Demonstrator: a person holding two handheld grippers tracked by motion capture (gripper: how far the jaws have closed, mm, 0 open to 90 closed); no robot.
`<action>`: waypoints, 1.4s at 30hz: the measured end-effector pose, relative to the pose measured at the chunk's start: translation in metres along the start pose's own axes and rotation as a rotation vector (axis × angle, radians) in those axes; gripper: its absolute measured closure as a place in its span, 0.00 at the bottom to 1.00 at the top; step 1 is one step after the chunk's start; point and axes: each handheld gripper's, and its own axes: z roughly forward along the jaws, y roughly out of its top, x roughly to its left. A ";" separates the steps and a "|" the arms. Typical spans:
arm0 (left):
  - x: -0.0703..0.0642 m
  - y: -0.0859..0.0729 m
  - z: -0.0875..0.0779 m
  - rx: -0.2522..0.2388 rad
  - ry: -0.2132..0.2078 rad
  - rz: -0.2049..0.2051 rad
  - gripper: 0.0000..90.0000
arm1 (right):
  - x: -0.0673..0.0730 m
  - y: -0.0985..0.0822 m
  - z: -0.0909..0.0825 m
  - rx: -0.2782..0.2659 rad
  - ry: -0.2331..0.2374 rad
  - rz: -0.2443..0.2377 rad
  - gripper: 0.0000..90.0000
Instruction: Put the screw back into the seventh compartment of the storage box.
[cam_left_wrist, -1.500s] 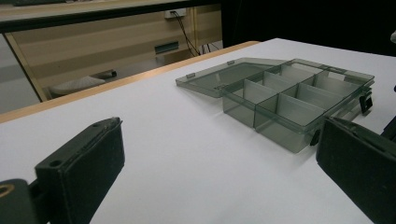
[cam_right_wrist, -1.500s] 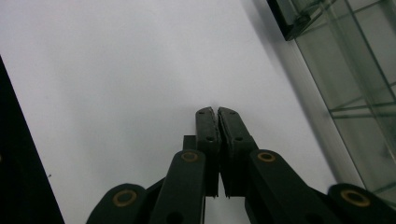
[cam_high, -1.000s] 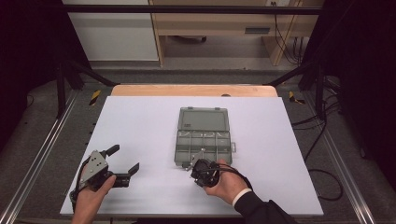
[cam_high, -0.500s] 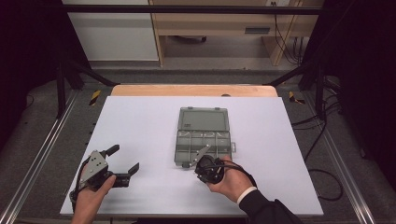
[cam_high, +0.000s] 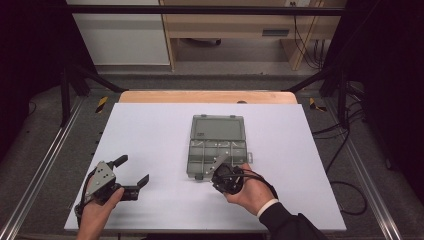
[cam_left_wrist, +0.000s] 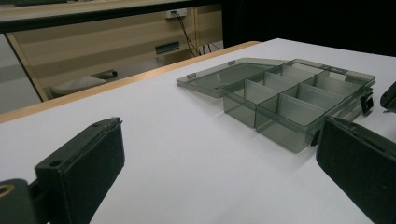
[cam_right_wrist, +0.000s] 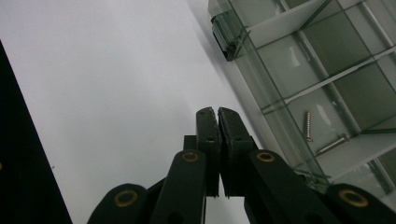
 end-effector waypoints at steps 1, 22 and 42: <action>0.000 0.000 0.000 -0.001 0.001 0.001 0.01 | -0.001 0.000 -0.001 -0.007 -0.003 0.000 0.97; 0.001 0.002 -0.003 -0.020 0.024 0.000 0.01 | -0.018 -0.001 -0.032 -0.101 -0.046 0.042 0.97; 0.003 0.002 -0.005 -0.035 0.022 -0.009 0.01 | -0.047 -0.006 -0.052 -0.202 -0.112 0.123 0.97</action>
